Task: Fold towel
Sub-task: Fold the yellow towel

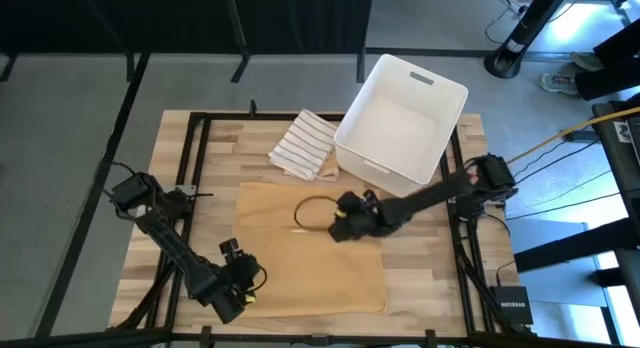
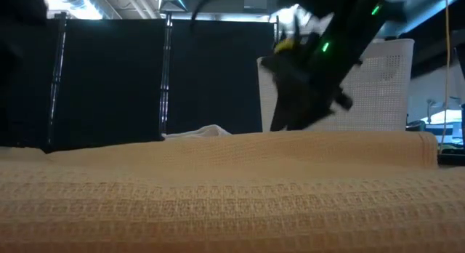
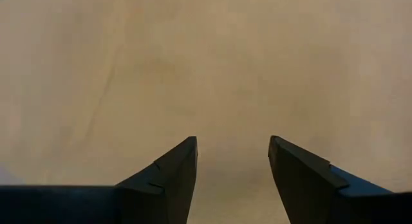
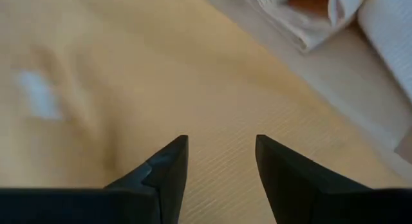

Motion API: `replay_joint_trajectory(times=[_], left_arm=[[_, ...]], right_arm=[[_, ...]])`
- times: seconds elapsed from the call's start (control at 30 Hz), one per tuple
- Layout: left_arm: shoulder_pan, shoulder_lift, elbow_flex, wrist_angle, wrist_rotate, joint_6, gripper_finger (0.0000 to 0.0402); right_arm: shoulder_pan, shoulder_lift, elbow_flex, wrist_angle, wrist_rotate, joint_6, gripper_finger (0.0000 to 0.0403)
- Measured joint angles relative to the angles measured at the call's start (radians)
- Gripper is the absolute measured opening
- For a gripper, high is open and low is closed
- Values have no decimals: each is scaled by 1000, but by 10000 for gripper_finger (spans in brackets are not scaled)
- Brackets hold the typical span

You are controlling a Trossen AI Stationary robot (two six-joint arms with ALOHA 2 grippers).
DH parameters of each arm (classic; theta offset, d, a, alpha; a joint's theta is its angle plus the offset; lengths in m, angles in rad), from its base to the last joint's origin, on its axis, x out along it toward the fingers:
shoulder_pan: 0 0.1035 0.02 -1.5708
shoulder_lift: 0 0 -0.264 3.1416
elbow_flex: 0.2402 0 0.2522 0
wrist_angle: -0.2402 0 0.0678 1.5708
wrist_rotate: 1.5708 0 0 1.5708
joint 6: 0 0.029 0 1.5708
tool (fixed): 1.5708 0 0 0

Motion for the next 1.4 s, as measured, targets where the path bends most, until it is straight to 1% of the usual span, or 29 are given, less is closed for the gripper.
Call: replay_joint_trajectory(times=[0.17,0.23,0.27,0.4,0.5,0.57,0.73,0.8,0.87,0.97,1.03,1.07,1.13,1.2,1.27,1.37,1.4], left_arm=[[-2,27,-40,15,97,-83,183],[-5,28,-53,28,129,-93,183],[-7,27,-58,32,138,-101,183],[-23,27,-63,28,146,-115,182],[-26,28,-63,27,153,-113,182],[-26,25,-64,26,154,-106,182],[-28,0,-32,16,139,-49,182],[-30,-32,3,13,79,-2,182],[-28,-80,41,-5,-19,44,182],[-10,-137,61,-51,-166,98,182],[26,-183,62,-91,-235,113,182],[48,-203,63,-116,-253,113,182],[112,-223,55,-191,-251,112,182],[183,-228,44,-245,-237,112,182],[264,-233,22,-262,-207,133,182],[391,-230,-43,-225,-109,219,182],[430,-230,-73,-201,-94,251,182]], right_arm=[[-63,95,0,15,-151,-24,182],[-84,120,3,4,-147,-38,182],[-95,125,5,-9,-136,-37,182],[-123,127,2,-105,12,-32,182],[-132,120,0,-137,55,-53,182],[-136,116,5,-145,29,-82,182],[-109,98,71,-163,-125,-122,182],[-78,88,113,-179,-140,-135,182],[-43,79,155,-190,-126,-137,182],[18,78,212,-187,-112,-139,182],[66,81,228,-140,-110,-139,182],[90,85,228,-99,-110,-139,182],[138,101,222,-32,-110,-133,182],[181,124,217,17,-110,-111,182],[223,154,216,40,-109,-74,182],[272,210,214,39,-97,-25,182],[285,230,214,39,-91,-10,182]])
